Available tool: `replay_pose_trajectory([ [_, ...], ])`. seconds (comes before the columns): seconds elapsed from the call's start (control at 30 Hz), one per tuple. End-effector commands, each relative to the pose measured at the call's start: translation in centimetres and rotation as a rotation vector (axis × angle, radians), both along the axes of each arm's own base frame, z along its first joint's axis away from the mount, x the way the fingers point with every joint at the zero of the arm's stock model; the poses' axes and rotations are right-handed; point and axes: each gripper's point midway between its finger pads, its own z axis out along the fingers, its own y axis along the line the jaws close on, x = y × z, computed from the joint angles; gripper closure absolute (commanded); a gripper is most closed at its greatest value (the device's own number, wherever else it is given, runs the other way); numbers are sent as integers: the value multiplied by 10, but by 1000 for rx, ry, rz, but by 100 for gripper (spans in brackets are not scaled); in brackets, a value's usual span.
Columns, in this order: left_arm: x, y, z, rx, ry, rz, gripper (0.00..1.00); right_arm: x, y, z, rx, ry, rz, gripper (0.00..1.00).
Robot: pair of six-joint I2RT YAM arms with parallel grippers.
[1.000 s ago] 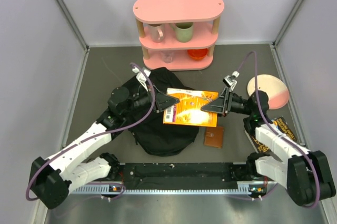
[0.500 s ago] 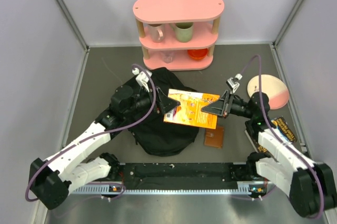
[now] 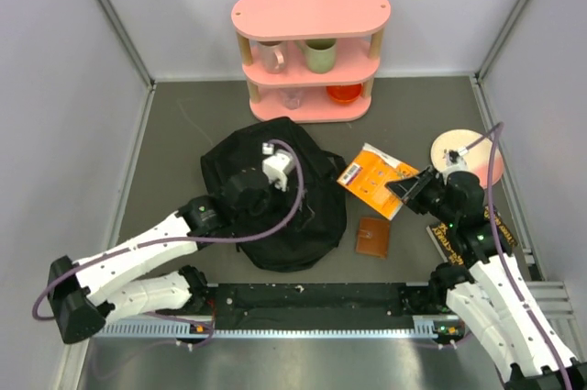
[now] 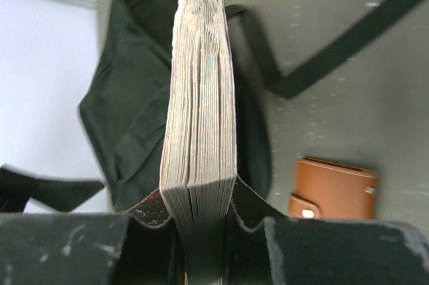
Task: Pack the student bag
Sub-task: Pick up the book from the center of the board, then place the book in the student bag.
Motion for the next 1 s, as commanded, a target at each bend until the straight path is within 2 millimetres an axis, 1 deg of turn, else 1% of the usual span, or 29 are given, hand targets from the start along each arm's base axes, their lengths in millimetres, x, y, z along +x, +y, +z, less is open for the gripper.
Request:
replay_pose_trajectory([
  [0.0,-10,-26,15,107,-114,-103,2,9,-41,23,-102,-54,-219,100],
  [0.03,-20,-38,10,133,-117,-158,2,8,-42,28,-102,-60,-224,100],
  [0.07,-27,-45,6,144,-113,-194,2,10,-49,28,-120,-58,-258,100],
  [0.1,-33,-52,2,157,-106,-233,2,10,-51,30,-123,-59,-267,100],
  [0.13,-43,-63,-10,195,-88,-290,2,8,-53,30,-124,-49,-276,100],
  [0.17,-48,-67,-18,220,-74,-315,2,7,-56,31,-126,-48,-294,100],
  [0.2,-53,-71,-25,249,-68,-334,3,4,-57,37,-109,-65,-305,100],
  [0.23,-62,-78,-40,304,-46,-365,4,2,-60,39,-104,-71,-317,100],
  [0.3,-67,-83,-51,352,-29,-364,4,-3,-66,46,-93,-106,-346,100],
  [0.33,-72,-88,-60,392,-13,-378,4,-4,-67,48,-90,-114,-351,100],
  [0.4,-76,-93,-70,438,-16,-380,4,-8,-70,49,-94,-117,-361,100],
  [0.43,-75,-94,-80,483,-3,-373,5,-10,-70,49,-94,-120,-359,100],
  [0.47,-73,-94,-85,500,1,-368,5,-11,-70,47,-98,-111,-358,100],
  [0.5,-72,-95,-93,527,6,-365,5,-11,-70,45,-98,-107,-354,100],
  [0.53,-70,-96,-93,537,1,-363,6,-12,-69,45,-97,-103,-351,100],
  [0.7,-62,-89,-106,613,-5,-316,7,-14,-66,41,-93,-91,-331,100],
  [0.77,-54,-84,-107,646,-22,-266,10,-14,-65,39,-93,-86,-330,100],
  [0.8,-53,-79,-113,679,-17,-258,11,-14,-65,38,-94,-83,-330,100],
  [0.93,-45,-71,-118,737,-33,-212,16,-13,-64,34,-97,-73,-323,100],
  [0.97,-44,-71,-117,737,-38,-203,20,-13,-64,34,-95,-72,-327,100],
])
